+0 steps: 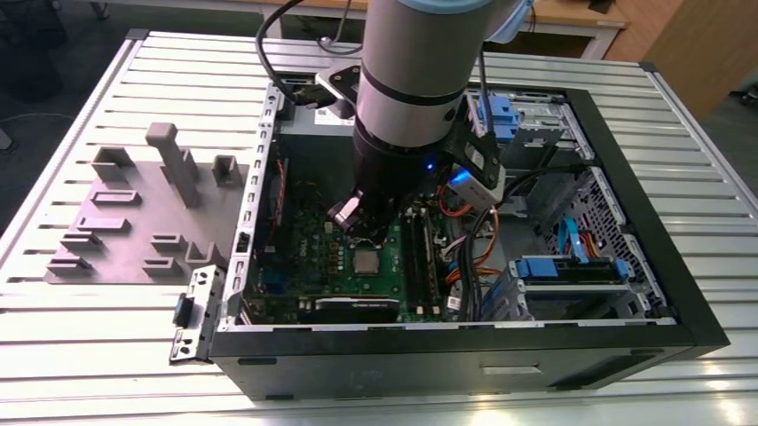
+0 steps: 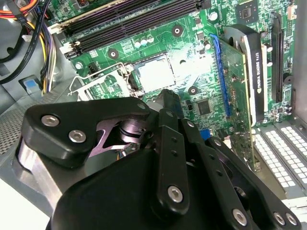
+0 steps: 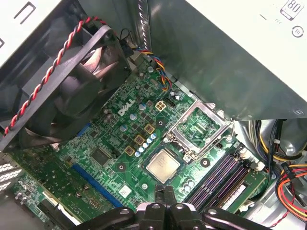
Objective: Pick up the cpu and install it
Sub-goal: 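Close the cpu cover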
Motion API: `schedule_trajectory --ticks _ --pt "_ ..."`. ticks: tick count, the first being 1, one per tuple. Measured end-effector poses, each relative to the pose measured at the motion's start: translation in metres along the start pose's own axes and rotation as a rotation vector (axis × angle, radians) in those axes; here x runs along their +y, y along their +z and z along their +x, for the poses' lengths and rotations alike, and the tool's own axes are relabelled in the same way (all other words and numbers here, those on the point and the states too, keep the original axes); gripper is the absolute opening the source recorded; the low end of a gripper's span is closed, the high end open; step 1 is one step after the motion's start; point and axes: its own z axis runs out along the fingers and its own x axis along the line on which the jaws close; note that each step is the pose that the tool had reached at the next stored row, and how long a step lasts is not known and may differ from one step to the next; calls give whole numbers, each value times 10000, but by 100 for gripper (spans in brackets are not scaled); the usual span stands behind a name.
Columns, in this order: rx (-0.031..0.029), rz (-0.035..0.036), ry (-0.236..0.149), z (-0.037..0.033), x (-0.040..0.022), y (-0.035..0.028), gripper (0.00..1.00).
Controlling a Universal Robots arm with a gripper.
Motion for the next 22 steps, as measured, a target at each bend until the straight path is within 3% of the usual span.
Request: schedule_trajectory --ticks 11,17,22 --pt "2 1 -44 0 0 0 11" --pt "45 19 -925 -2 -2 0 11" --pt "48 16 -936 -44 -36 0 11"
